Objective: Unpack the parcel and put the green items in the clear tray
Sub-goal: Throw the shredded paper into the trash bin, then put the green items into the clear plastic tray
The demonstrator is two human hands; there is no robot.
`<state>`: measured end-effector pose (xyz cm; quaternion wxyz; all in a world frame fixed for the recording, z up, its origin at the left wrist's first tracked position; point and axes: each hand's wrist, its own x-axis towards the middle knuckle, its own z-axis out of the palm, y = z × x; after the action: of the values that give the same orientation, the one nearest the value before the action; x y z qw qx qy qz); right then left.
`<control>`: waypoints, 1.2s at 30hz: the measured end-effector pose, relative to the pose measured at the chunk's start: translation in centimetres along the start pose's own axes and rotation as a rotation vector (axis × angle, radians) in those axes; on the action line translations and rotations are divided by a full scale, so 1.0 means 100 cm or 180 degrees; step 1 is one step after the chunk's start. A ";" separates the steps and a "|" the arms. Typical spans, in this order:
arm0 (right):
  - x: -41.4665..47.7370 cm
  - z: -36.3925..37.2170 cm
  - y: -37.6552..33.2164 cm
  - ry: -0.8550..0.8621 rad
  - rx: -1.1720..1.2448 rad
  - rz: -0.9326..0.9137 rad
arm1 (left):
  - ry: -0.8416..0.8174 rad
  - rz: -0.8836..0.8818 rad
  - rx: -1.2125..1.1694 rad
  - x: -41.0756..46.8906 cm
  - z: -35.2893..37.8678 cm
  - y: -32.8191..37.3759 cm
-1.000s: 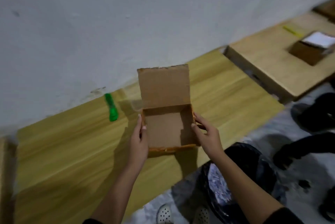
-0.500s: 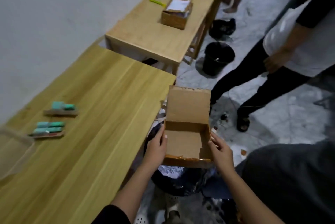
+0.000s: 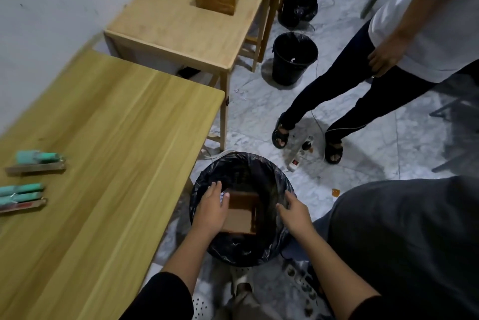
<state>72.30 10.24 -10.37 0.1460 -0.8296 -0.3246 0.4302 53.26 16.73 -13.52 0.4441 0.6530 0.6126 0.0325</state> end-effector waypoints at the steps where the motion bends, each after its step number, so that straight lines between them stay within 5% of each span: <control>1: -0.002 0.000 -0.005 -0.0008 -0.0042 -0.0037 | 0.0058 0.0036 0.0098 -0.002 -0.003 0.003; 10: -0.038 0.010 -0.104 -0.0023 -0.0276 -0.0983 | 0.0964 0.0727 0.0517 -0.033 -0.082 0.024; 22: -0.069 0.161 -0.274 -0.1050 -0.1084 -0.2390 | 0.3525 -0.1126 -0.0374 -0.101 -0.276 -0.158; 27: -0.078 0.238 -0.323 -0.1611 -0.1613 -0.2884 | 0.3721 -0.2037 -0.0685 -0.135 -0.285 -0.234; 36: -0.062 0.321 -0.351 -0.1054 -0.2811 -0.3624 | 0.3768 -0.2199 -0.1908 -0.127 -0.260 -0.278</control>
<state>29.29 31.16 -7.09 -0.0518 -0.4384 -0.8655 0.2367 13.49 16.23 -8.72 0.1840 0.1478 0.8844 0.4027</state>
